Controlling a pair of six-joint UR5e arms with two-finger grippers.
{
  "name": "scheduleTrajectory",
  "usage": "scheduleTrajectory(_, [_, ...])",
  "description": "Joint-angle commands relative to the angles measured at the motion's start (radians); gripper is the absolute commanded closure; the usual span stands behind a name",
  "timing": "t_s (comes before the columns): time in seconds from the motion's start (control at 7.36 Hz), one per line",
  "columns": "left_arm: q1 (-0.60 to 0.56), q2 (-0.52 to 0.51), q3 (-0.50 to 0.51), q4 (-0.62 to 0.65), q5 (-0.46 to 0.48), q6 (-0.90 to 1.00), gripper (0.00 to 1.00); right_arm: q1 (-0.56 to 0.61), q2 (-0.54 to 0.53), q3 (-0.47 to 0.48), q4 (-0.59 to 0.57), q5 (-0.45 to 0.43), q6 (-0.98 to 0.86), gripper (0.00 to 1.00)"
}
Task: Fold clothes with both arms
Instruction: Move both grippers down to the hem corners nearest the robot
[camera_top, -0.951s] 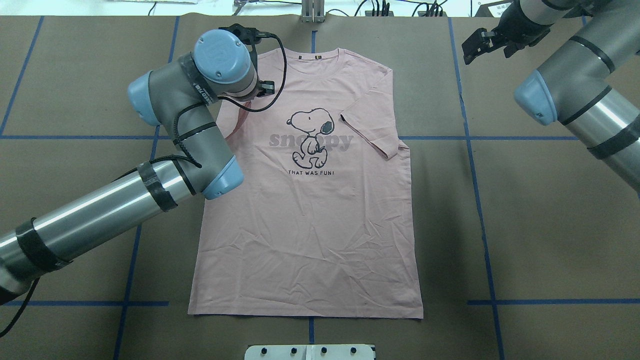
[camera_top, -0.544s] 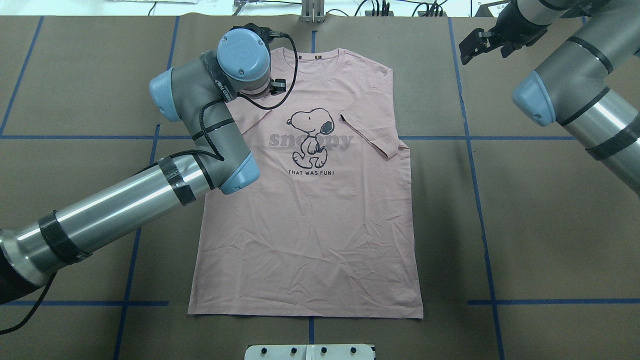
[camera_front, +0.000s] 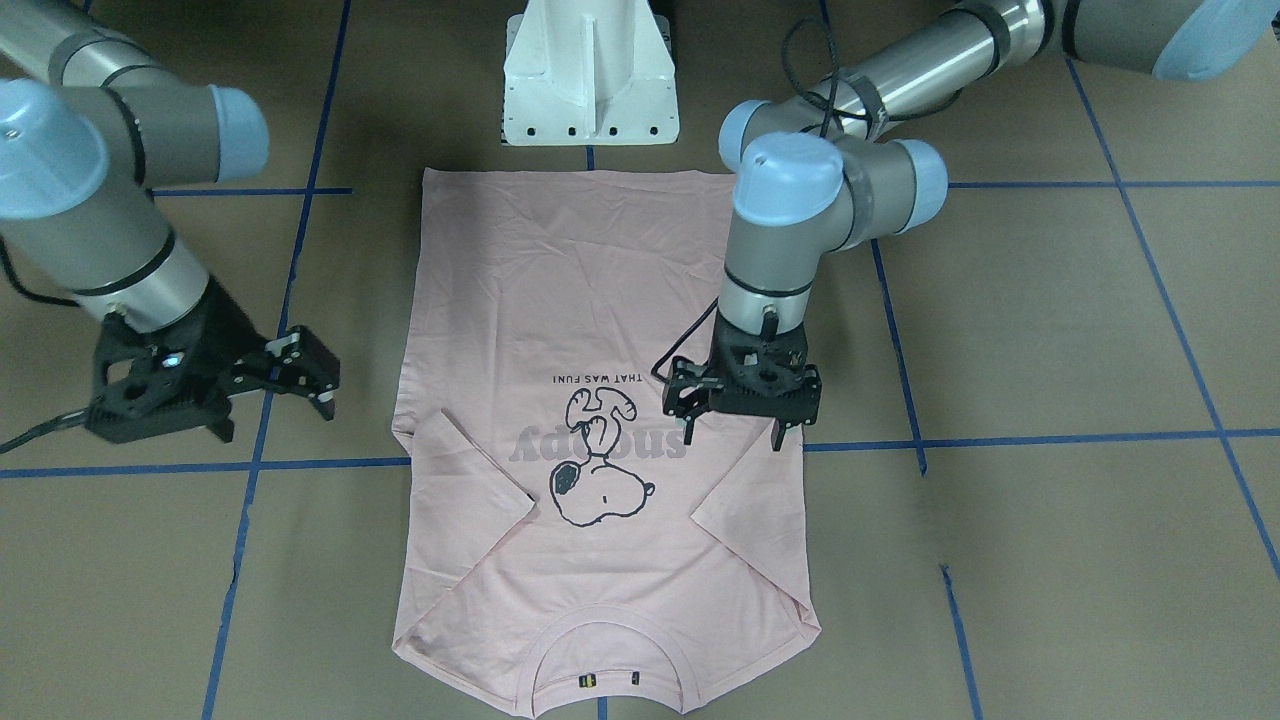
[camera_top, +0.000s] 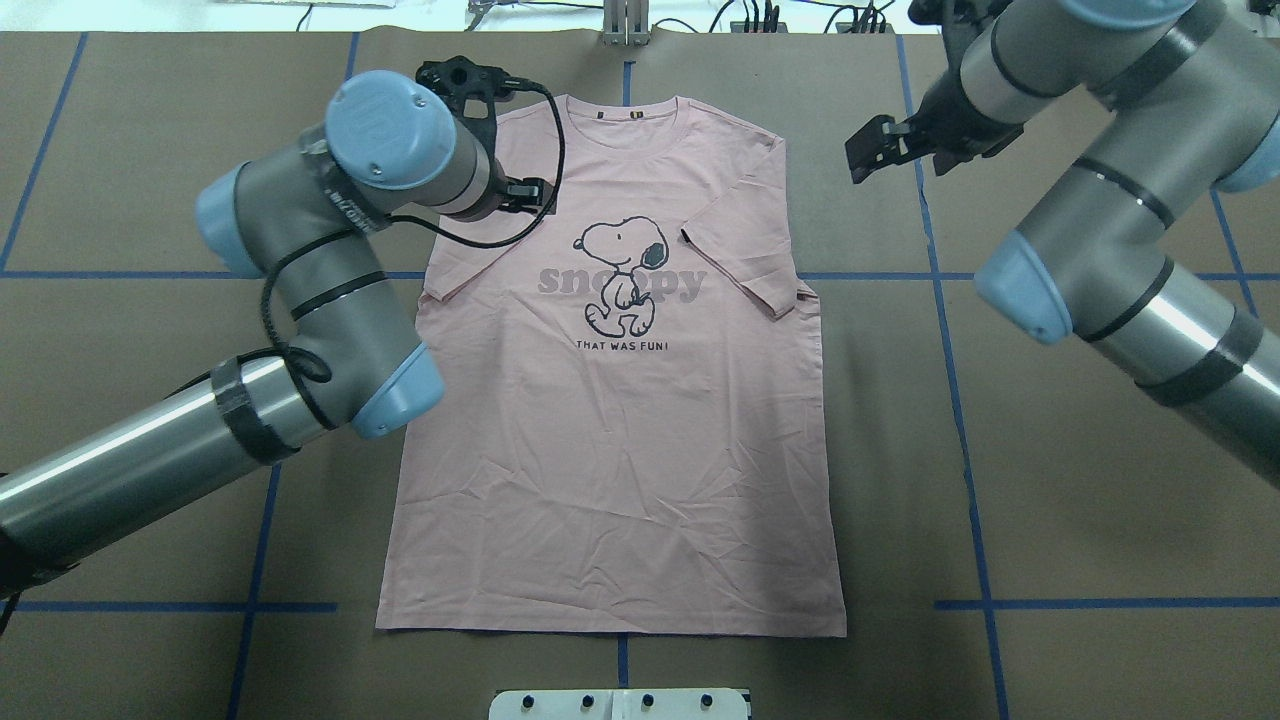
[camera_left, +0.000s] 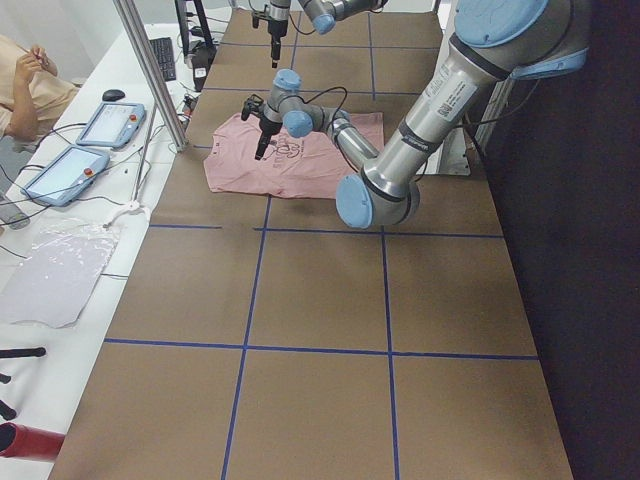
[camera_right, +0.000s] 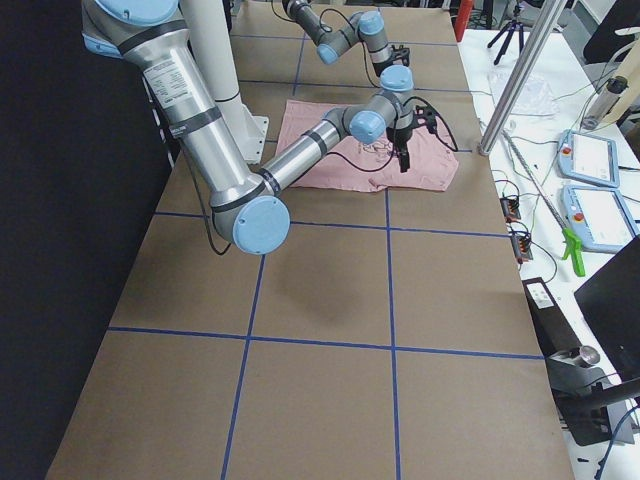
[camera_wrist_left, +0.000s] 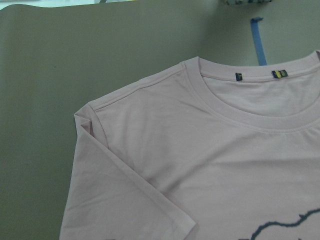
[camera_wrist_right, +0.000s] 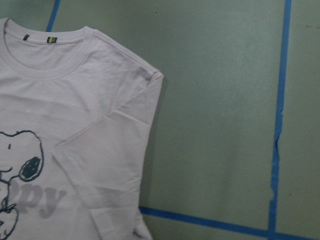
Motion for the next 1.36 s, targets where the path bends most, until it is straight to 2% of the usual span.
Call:
scheduleTrajectory(0.0, [0.047,0.192,-0.269,-0.007,-0.029,-0.012,0.00,-0.223,-0.147,0.251,-0.004,-0.171,0.241,0.00])
scheduleTrajectory(0.14, [0.101,0.259,-0.359,-0.009,-0.026,-0.048,0.00,-0.345,-0.219,0.353,-0.004,-0.265,0.339,0.00])
scheduleTrajectory(0.27, [0.165,0.313,-0.425,-0.010,-0.020,-0.137,0.00,-0.469,-0.273,0.416,-0.006,-0.346,0.445,0.00])
scheduleTrajectory(0.41, [0.222,0.382,-0.493,-0.010,-0.016,-0.177,0.00,-0.610,-0.331,0.455,-0.004,-0.498,0.569,0.00])
scheduleTrajectory(0.54, [0.279,0.462,-0.566,-0.012,-0.012,-0.234,0.00,-0.717,-0.364,0.479,-0.004,-0.570,0.701,0.07])
scheduleTrajectory(0.68, [0.378,0.525,-0.607,-0.019,0.067,-0.348,0.04,-0.804,-0.388,0.502,-0.003,-0.624,0.770,0.10])
scheduleTrajectory(0.82, [0.458,0.562,-0.604,-0.021,0.118,-0.413,0.16,-0.886,-0.399,0.506,-0.004,-0.719,0.817,0.11])
scheduleTrajectory(0.95, [0.504,0.602,-0.601,-0.021,0.134,-0.458,0.23,-0.918,-0.399,0.506,-0.006,-0.755,0.831,0.11])
scheduleTrajectory(1.09, [0.569,0.628,-0.587,-0.021,0.195,-0.525,0.31,-0.922,-0.399,0.506,-0.004,-0.758,0.831,0.11])
scheduleTrajectory(1.22, [0.578,0.631,-0.569,-0.021,0.207,-0.544,0.34,-0.920,-0.399,0.506,-0.004,-0.761,0.829,0.11])
